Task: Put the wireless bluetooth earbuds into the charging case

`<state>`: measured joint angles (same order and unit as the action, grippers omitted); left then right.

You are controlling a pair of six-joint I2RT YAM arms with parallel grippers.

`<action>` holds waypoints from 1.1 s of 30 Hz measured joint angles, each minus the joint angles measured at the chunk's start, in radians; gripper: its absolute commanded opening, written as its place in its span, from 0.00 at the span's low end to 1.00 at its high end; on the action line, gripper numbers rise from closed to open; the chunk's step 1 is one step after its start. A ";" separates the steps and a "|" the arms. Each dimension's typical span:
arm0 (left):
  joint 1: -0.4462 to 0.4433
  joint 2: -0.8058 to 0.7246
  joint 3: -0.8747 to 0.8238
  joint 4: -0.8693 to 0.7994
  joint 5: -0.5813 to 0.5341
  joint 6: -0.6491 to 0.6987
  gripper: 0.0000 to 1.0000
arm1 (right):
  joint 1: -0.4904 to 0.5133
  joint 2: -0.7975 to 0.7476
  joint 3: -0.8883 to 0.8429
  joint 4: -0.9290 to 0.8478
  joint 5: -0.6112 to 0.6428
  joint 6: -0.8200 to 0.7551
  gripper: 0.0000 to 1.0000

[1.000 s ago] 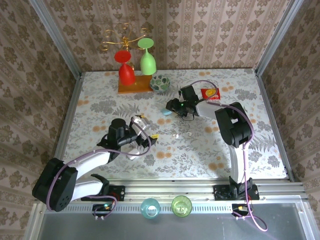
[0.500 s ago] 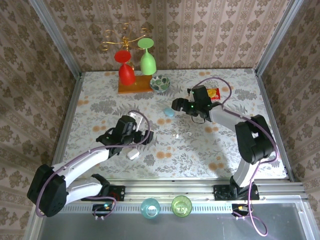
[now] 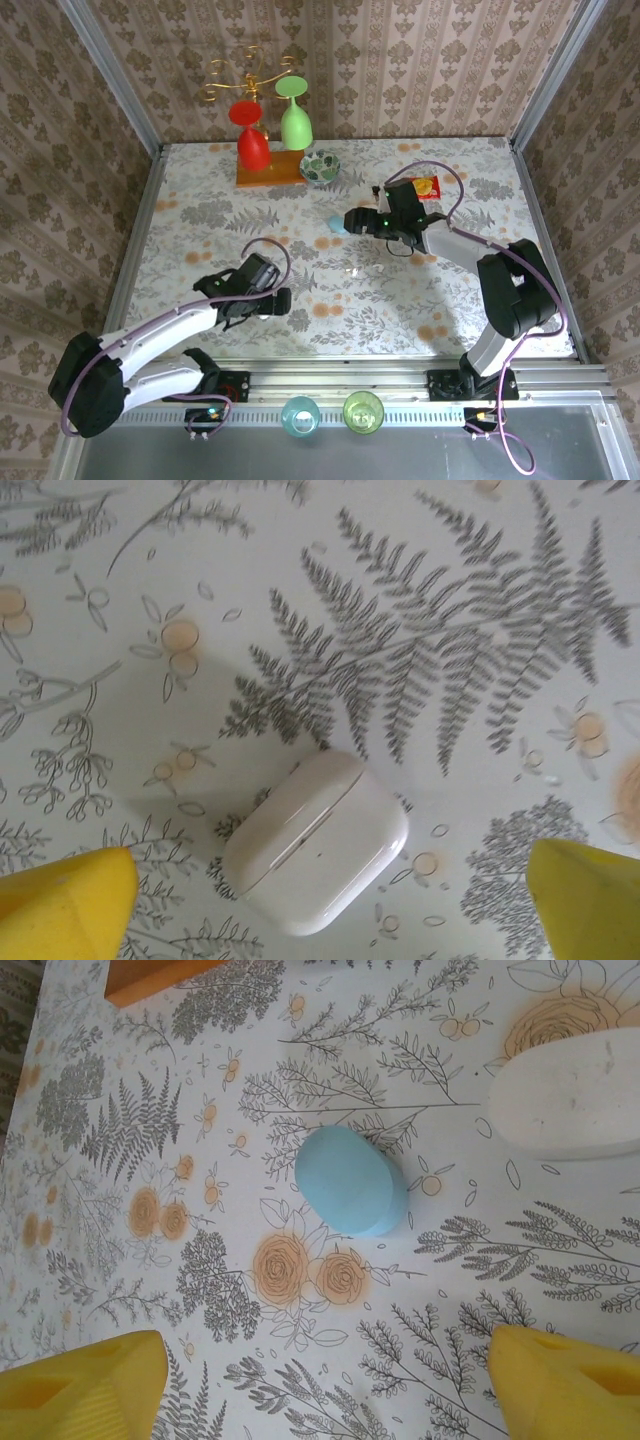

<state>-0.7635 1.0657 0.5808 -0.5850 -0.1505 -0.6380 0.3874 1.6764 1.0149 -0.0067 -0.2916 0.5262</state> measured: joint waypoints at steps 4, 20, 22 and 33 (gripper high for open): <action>0.026 0.014 -0.040 0.010 0.031 0.002 1.00 | 0.000 -0.002 -0.012 0.002 0.000 0.000 0.84; -0.041 0.173 -0.027 0.087 0.110 0.043 0.94 | 0.000 -0.017 -0.029 0.002 0.002 0.000 0.83; -0.061 0.183 -0.014 0.095 0.133 0.043 0.94 | 0.000 -0.017 -0.029 0.003 0.002 0.000 0.83; -0.091 0.182 0.033 0.114 0.150 0.084 0.93 | 0.000 -0.017 -0.029 0.003 0.002 0.000 0.83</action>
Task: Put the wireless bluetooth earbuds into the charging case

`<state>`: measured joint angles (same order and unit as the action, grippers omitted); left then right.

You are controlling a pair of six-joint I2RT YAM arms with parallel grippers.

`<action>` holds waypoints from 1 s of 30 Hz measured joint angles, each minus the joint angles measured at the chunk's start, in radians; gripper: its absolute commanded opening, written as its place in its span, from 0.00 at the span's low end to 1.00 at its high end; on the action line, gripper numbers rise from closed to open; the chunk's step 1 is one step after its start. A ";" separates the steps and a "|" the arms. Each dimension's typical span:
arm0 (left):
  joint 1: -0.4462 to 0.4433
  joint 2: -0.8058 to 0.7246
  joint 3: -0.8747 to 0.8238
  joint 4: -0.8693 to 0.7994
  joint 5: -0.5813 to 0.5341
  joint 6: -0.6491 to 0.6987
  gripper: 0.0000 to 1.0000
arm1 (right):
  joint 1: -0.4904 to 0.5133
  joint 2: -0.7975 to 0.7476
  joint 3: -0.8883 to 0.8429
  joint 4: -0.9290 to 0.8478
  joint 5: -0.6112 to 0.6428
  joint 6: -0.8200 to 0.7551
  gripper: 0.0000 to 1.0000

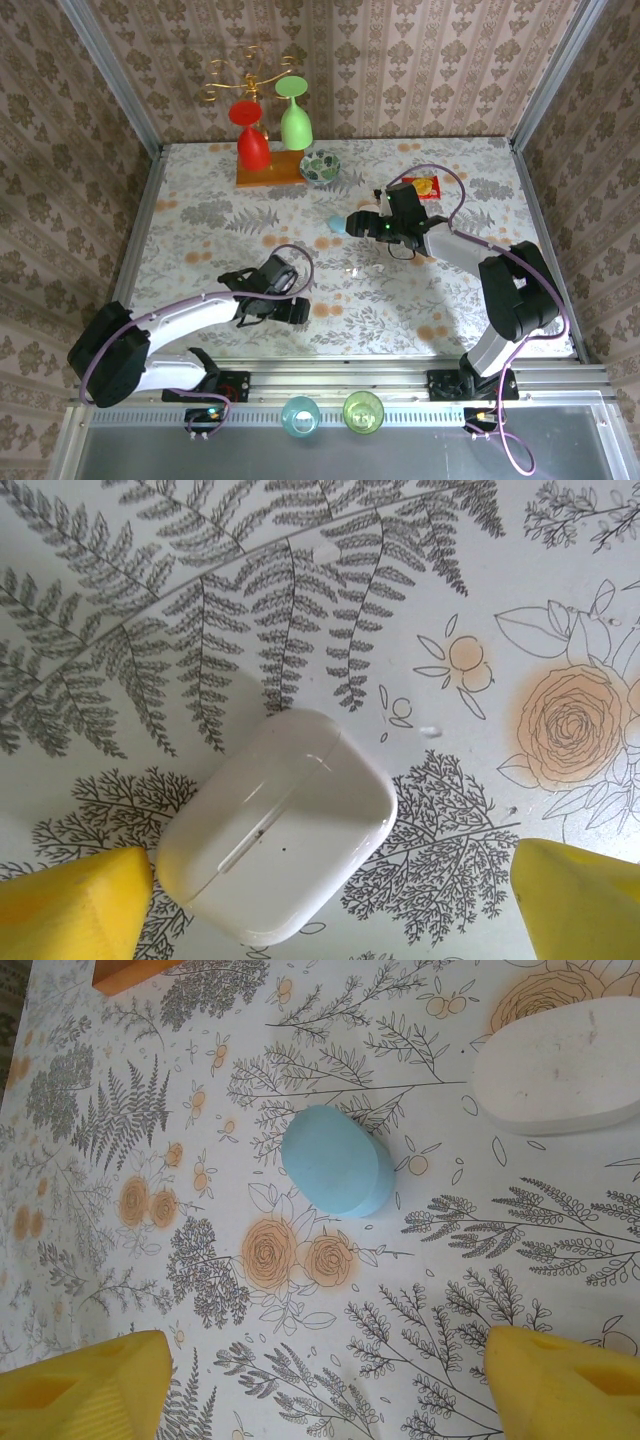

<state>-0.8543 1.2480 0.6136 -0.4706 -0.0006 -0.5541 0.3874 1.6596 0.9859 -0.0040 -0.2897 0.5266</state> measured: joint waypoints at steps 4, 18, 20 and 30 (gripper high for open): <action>-0.009 -0.017 0.020 -0.043 -0.042 0.093 0.93 | 0.000 0.000 0.000 0.000 0.000 0.000 0.83; -0.008 0.030 0.256 -0.130 -0.067 0.509 0.96 | -0.003 0.000 0.000 -0.001 0.000 -0.003 0.83; -0.008 0.044 0.256 -0.144 -0.068 0.581 0.97 | -0.005 0.000 0.000 -0.001 0.001 -0.005 0.83; 0.010 0.066 0.150 -0.167 -0.085 0.808 0.89 | -0.014 -0.011 -0.002 -0.008 0.017 -0.012 0.83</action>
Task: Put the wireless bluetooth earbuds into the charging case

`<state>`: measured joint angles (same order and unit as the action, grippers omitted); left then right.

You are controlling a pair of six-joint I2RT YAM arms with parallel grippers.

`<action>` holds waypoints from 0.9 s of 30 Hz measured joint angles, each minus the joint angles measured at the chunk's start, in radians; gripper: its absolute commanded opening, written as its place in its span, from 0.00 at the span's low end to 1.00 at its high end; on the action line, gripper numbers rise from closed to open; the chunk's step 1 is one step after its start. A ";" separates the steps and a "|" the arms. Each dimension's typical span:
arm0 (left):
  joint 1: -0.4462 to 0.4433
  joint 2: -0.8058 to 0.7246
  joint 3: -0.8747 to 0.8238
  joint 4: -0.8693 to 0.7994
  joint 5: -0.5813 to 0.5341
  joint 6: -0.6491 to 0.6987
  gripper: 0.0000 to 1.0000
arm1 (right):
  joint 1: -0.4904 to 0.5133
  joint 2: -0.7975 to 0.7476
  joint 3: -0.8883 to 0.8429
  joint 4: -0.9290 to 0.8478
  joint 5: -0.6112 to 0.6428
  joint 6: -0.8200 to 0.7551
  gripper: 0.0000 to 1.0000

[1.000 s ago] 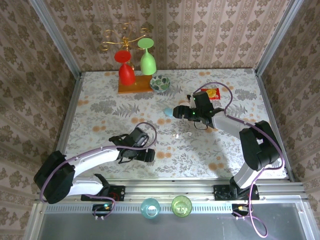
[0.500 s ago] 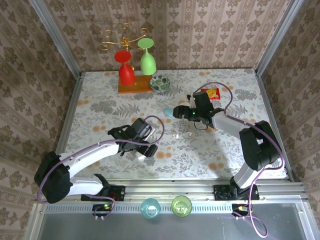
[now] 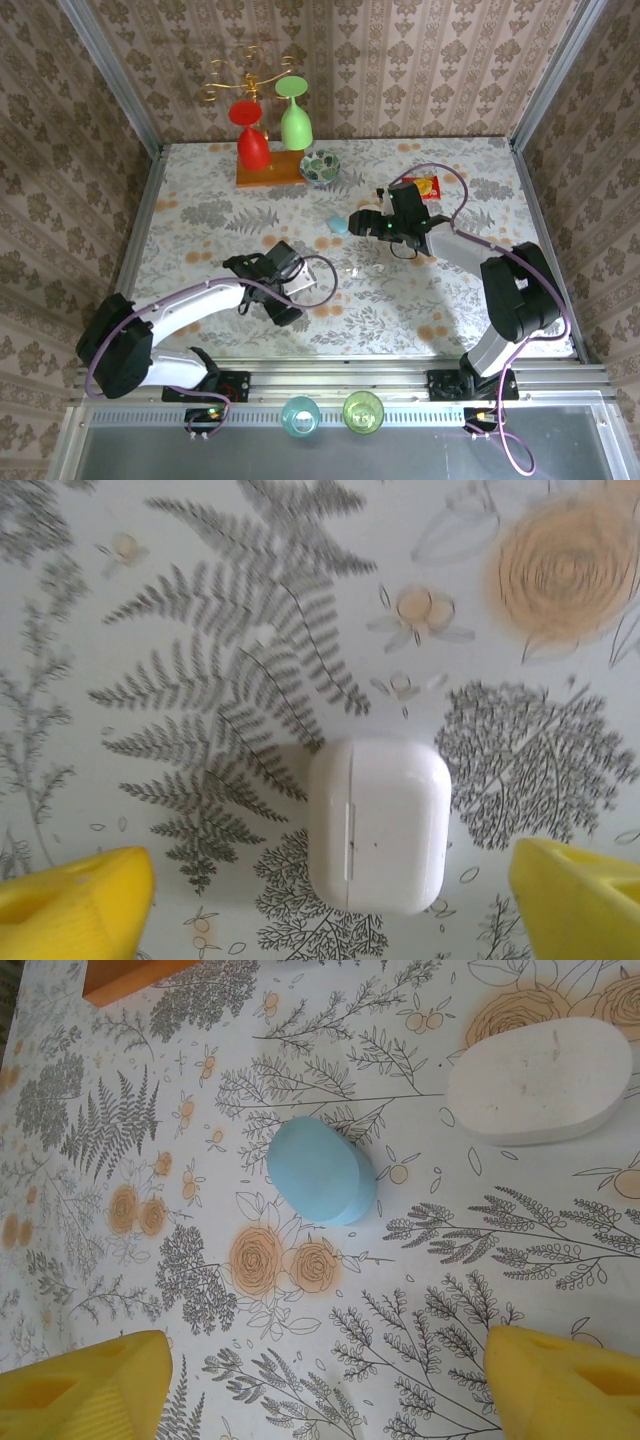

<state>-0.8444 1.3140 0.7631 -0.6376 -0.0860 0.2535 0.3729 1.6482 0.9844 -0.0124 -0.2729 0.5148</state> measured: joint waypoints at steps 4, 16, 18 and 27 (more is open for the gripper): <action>0.002 0.026 -0.020 0.006 0.000 0.030 0.89 | 0.000 -0.005 0.000 -0.001 0.002 0.000 0.83; 0.000 0.175 0.003 -0.009 0.047 0.087 0.59 | -0.002 -0.010 -0.017 -0.019 0.006 0.000 0.83; 0.000 0.177 0.004 -0.013 0.064 0.094 0.52 | -0.002 -0.013 -0.017 -0.021 0.008 0.000 0.83; 0.000 0.171 0.006 -0.017 0.075 0.113 0.35 | -0.004 -0.042 -0.017 -0.024 0.009 0.000 0.83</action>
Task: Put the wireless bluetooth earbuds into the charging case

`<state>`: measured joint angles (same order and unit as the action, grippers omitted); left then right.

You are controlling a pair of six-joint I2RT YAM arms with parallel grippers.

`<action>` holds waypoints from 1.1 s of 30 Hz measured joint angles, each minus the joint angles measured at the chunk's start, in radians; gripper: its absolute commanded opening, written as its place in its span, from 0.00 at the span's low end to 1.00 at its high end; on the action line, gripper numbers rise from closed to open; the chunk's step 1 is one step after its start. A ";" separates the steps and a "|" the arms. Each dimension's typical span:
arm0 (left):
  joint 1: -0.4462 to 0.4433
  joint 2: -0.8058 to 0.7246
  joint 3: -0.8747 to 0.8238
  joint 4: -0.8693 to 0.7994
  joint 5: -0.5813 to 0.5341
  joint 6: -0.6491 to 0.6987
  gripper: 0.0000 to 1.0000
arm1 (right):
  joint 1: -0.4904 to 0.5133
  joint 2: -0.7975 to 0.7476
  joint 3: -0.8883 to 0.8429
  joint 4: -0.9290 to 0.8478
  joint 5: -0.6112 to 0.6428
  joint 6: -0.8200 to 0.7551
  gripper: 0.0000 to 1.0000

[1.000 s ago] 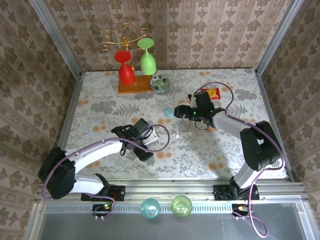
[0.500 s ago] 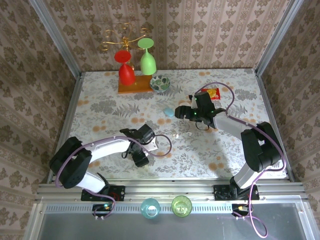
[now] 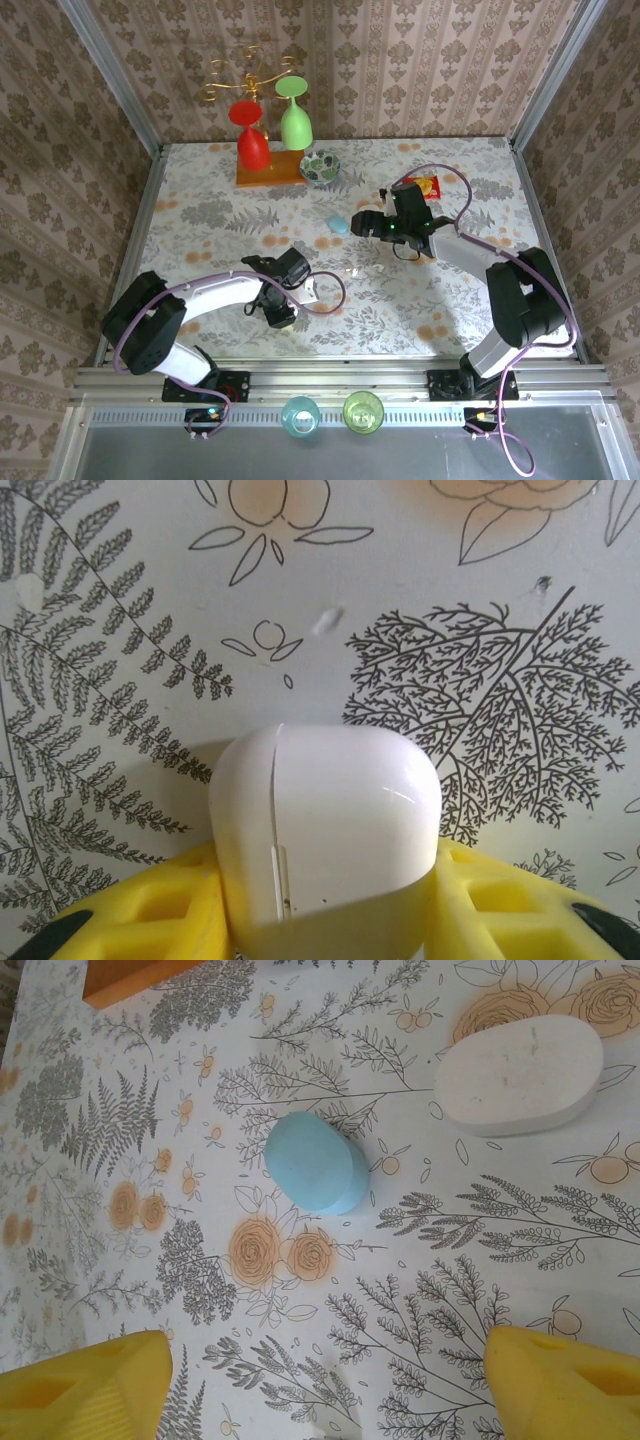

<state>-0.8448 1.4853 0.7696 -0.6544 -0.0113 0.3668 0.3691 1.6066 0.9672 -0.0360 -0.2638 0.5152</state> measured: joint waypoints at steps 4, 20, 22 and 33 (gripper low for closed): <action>0.000 -0.008 0.001 0.000 -0.008 0.000 0.36 | -0.002 -0.019 -0.006 -0.002 -0.012 0.009 0.82; 0.022 -0.176 0.098 0.191 0.111 0.014 0.36 | -0.009 -0.183 -0.180 0.045 -0.465 0.212 0.79; 0.022 -0.180 0.105 0.224 0.125 0.023 0.36 | 0.011 -0.183 -0.188 0.069 -0.493 0.240 0.79; 0.022 -0.185 0.106 0.299 0.173 0.042 0.36 | 0.128 -0.109 -0.179 0.199 -0.581 0.354 0.63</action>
<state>-0.8230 1.3003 0.8753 -0.3553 0.1616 0.4088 0.4973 1.4975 0.7887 0.1631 -0.8448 0.8696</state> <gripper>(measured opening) 0.392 0.668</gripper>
